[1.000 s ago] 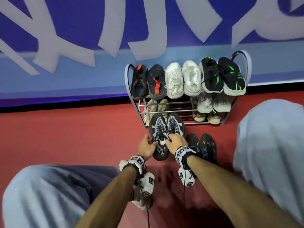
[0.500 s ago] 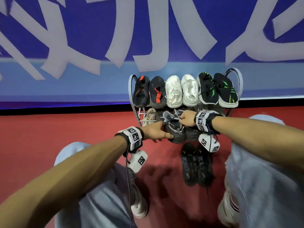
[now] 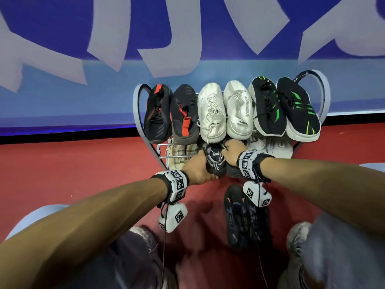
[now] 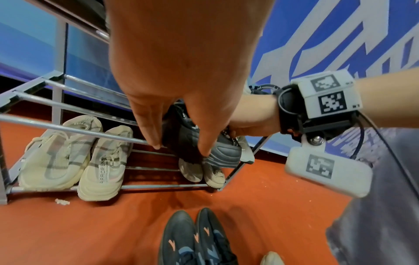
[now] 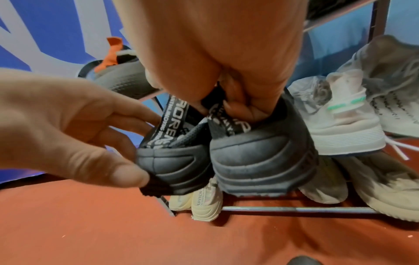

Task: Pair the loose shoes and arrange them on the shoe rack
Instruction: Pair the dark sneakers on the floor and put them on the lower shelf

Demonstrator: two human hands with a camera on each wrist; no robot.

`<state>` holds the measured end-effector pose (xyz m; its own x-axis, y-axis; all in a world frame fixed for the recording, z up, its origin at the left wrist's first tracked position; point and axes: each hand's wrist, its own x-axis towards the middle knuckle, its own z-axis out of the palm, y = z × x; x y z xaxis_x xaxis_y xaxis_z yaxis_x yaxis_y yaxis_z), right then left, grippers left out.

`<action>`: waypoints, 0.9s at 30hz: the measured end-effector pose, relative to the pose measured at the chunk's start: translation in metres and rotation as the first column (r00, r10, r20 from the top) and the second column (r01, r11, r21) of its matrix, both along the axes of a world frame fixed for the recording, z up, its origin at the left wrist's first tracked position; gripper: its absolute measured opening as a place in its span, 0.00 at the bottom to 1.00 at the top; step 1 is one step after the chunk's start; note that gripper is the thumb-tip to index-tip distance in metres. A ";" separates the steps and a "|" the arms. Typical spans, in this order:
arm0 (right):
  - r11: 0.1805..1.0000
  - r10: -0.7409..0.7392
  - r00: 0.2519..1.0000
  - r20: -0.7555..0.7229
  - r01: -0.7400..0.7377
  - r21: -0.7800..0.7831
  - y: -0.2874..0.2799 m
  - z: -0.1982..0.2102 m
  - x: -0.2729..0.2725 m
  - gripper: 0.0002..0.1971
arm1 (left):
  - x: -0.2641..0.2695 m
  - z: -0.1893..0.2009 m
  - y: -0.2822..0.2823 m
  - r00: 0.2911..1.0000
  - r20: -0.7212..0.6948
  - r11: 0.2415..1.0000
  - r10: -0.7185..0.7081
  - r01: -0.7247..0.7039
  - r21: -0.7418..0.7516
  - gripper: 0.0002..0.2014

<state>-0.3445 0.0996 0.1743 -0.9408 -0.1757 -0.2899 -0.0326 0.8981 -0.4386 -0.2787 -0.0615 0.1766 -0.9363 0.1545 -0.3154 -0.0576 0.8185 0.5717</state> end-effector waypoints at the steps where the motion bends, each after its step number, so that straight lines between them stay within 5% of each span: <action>1: 0.999 -0.028 1.000 -0.005 0.028 -0.015 -0.002 -0.005 -0.004 0.16 | -0.008 -0.001 0.000 1.000 -0.017 0.999 -0.001 0.000 -0.041 0.45; 4: 0.996 -0.080 0.997 -0.021 0.079 -0.044 -0.006 -0.019 -0.012 0.10 | -0.023 -0.007 0.003 0.999 -0.020 0.993 0.027 -0.029 -0.117 0.43; 9: 0.997 -0.079 0.995 -0.069 0.077 -0.028 -0.002 -0.034 -0.024 0.13 | -0.036 -0.021 0.009 0.999 -0.048 0.987 0.021 -0.028 -0.160 0.38; 13: 0.998 -0.063 0.992 -0.113 0.061 -0.026 0.005 -0.038 -0.031 0.16 | -0.042 -0.032 0.018 0.998 -0.052 0.984 0.021 -0.029 -0.176 0.42; 18: 0.999 0.052 0.998 0.035 -0.052 0.013 0.020 -0.041 -0.033 0.20 | -0.050 -0.041 0.024 0.998 -0.007 0.973 -0.057 0.054 -0.223 0.48; 23: 0.999 0.050 0.994 0.093 -0.050 0.003 0.022 -0.029 -0.033 0.23 | -0.053 -0.054 0.024 0.994 0.092 0.971 -0.065 0.084 -0.222 0.63; 27: 0.996 0.086 0.995 -0.049 -0.084 0.041 0.032 -0.028 -0.025 0.20 | -0.054 -0.062 0.020 0.991 0.121 0.968 -0.059 0.087 -0.236 0.60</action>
